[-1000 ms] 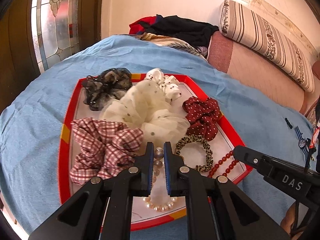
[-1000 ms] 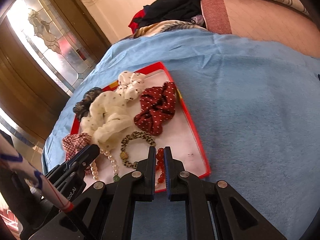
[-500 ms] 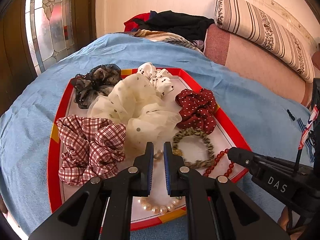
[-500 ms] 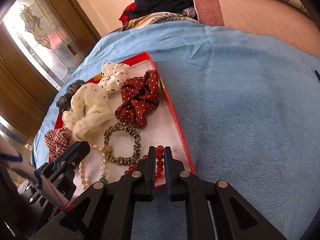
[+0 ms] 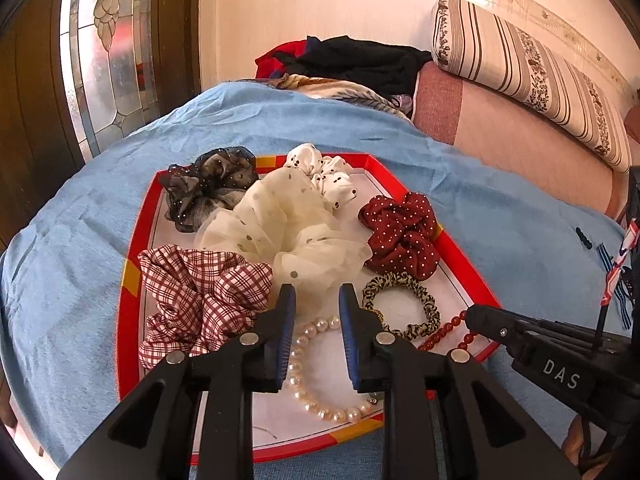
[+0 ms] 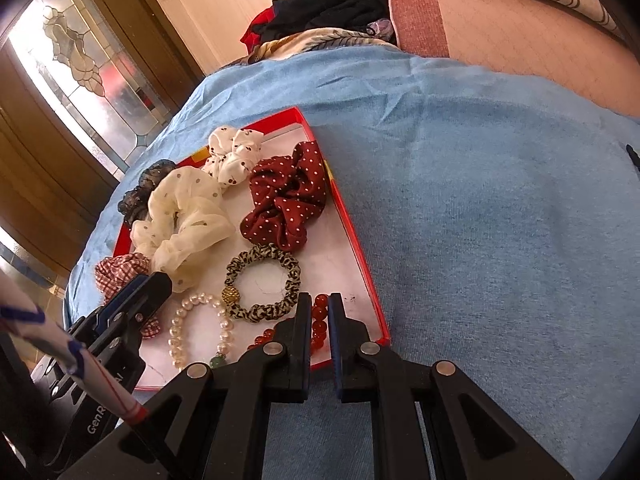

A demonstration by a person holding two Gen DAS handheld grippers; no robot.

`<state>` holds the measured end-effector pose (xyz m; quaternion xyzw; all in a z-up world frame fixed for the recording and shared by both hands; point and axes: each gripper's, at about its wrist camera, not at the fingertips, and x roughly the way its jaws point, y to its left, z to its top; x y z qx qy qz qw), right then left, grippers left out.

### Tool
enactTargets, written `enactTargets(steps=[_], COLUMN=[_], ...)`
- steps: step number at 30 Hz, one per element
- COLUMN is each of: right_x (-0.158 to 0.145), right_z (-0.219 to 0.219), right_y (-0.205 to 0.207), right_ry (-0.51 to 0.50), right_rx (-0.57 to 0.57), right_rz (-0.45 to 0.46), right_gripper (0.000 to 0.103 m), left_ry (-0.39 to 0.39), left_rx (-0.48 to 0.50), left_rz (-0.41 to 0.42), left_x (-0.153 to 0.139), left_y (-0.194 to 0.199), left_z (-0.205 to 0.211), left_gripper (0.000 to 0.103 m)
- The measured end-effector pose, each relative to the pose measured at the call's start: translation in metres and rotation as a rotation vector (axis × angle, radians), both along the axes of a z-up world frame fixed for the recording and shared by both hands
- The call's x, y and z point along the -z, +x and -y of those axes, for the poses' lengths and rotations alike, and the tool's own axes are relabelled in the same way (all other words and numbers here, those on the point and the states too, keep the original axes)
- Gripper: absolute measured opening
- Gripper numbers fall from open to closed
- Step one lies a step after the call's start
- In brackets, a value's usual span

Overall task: Organize jewelry
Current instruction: 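Lower and open the left tool on the pearls while the right tool releases the red beads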

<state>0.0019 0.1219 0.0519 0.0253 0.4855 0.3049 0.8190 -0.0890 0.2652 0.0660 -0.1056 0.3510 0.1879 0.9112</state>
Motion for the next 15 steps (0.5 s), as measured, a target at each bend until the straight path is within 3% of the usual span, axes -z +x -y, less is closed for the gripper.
enactTargets(steps=[8,10,11,15], right_x=[-0.015,-0.023,-0.031,-0.062], right_z=[0.003,0.008,0.012,0.031], right_y=[-0.008,-0.015,-0.022,-0.057], right_ry=[0.004,-0.002,-0.015,-0.012], right_rx=[0.011,0.020,0.022,0.019], right_rz=[0.020,0.042,0.073,0.167], right_gripper=[0.009,0.010,0.011,0.047], left_ry=[0.034,0.053,0.066,0.084], left_rx=[-0.021,-0.033,-0.043,-0.064], left_rz=[0.038,0.077,0.106,0.186], left_x=[-0.011,-0.020,-0.027,-0.049], left_y=[-0.011,-0.023,-0.032,-0.070], left_z=[0.000,0.002,0.004,0.016], left_gripper=[0.035,0.059,0.065,0.083])
